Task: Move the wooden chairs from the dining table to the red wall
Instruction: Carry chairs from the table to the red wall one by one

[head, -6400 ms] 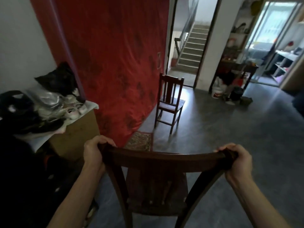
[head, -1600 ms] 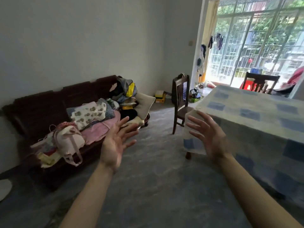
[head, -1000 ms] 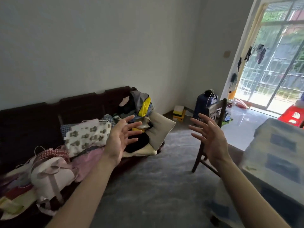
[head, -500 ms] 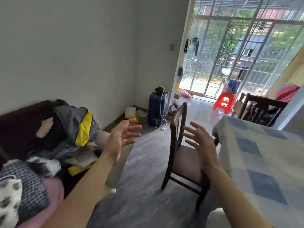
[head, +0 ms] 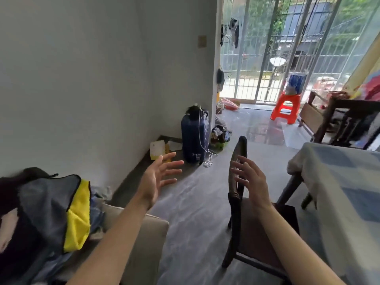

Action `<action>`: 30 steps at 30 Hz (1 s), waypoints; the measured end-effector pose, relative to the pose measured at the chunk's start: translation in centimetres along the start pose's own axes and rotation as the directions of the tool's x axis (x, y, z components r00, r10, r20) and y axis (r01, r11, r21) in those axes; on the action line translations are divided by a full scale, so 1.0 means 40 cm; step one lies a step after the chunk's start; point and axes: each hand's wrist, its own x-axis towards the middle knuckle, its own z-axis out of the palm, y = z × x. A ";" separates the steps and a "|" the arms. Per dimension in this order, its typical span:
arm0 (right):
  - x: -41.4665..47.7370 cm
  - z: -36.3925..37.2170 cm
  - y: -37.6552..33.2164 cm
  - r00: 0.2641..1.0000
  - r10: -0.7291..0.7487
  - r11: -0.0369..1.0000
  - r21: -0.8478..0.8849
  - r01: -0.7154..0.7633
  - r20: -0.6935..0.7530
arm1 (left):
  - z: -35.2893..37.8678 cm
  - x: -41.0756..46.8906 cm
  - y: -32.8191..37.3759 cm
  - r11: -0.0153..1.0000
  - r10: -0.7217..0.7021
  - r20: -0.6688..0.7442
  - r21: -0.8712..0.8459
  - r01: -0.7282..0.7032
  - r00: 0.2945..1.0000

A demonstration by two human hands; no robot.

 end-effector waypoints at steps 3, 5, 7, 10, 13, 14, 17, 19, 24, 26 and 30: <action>0.074 0.013 0.078 0.996 0.010 0.999 -0.037 -0.013 -0.084 | 0.003 0.159 -0.037 1.000 -0.023 0.067 0.008 0.022 0.998; 0.095 0.015 0.128 0.990 0.026 0.998 -0.057 -0.034 -0.136 | 0.017 0.250 -0.063 0.999 -0.043 0.124 0.006 0.043 0.991; 0.110 0.021 0.183 0.969 0.063 0.994 -0.075 -0.083 -0.239 | 0.033 0.347 -0.097 0.996 -0.094 0.214 0.010 0.094 0.972; 0.109 0.028 0.235 0.927 0.079 0.991 -0.070 -0.112 -0.366 | 0.064 0.469 -0.150 0.989 -0.146 0.336 0.028 0.145 0.930; 0.101 0.032 0.283 0.889 0.056 0.981 -0.142 -0.135 -0.455 | 0.116 0.573 -0.185 0.983 -0.180 0.430 0.053 0.174 0.885; 0.096 0.030 0.297 0.875 0.055 0.977 -0.154 -0.146 -0.480 | 0.139 0.602 -0.192 0.983 -0.180 0.459 0.061 0.172 0.870; 0.082 0.023 0.333 0.843 0.052 0.959 -0.208 -0.191 -0.536 | 0.208 0.664 -0.211 0.985 -0.170 0.529 0.079 0.151 0.832; 0.086 0.020 0.356 0.829 0.048 0.947 -0.239 -0.216 -0.557 | 0.255 0.712 -0.225 0.987 -0.158 0.555 0.083 0.134 0.816; 0.108 0.004 0.395 0.786 0.045 0.951 -0.214 -0.222 -0.616 | 0.350 0.835 -0.237 0.994 -0.102 0.566 0.095 0.058 0.818; 0.118 0.006 0.406 0.776 0.054 0.952 -0.201 -0.230 -0.629 | 0.383 0.883 -0.228 0.992 -0.094 0.586 0.120 0.029 0.805; 0.132 0.020 0.424 0.755 0.037 0.954 -0.203 -0.222 -0.655 | 0.443 0.969 -0.221 0.987 -0.065 0.617 0.158 -0.042 0.784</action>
